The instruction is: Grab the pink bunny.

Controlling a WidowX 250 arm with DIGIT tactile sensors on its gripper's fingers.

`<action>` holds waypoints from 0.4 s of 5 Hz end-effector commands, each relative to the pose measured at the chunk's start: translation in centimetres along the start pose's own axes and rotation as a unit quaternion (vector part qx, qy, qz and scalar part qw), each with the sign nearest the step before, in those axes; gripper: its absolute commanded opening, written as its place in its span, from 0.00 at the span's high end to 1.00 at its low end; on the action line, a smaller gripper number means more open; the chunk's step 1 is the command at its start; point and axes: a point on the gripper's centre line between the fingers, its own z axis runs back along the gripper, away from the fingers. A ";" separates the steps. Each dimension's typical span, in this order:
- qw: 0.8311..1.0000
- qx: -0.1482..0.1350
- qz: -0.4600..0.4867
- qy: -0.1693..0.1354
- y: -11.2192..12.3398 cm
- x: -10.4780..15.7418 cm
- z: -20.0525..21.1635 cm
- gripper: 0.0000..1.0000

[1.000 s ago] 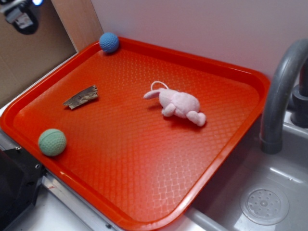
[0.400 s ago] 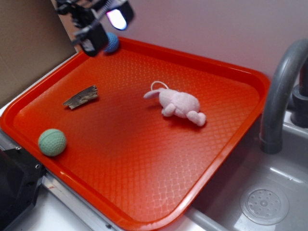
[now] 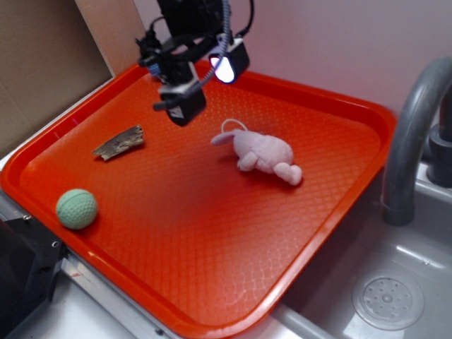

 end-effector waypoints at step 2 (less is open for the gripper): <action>0.998 0.007 -0.049 0.038 -2.0 2.4 -6.1 0.00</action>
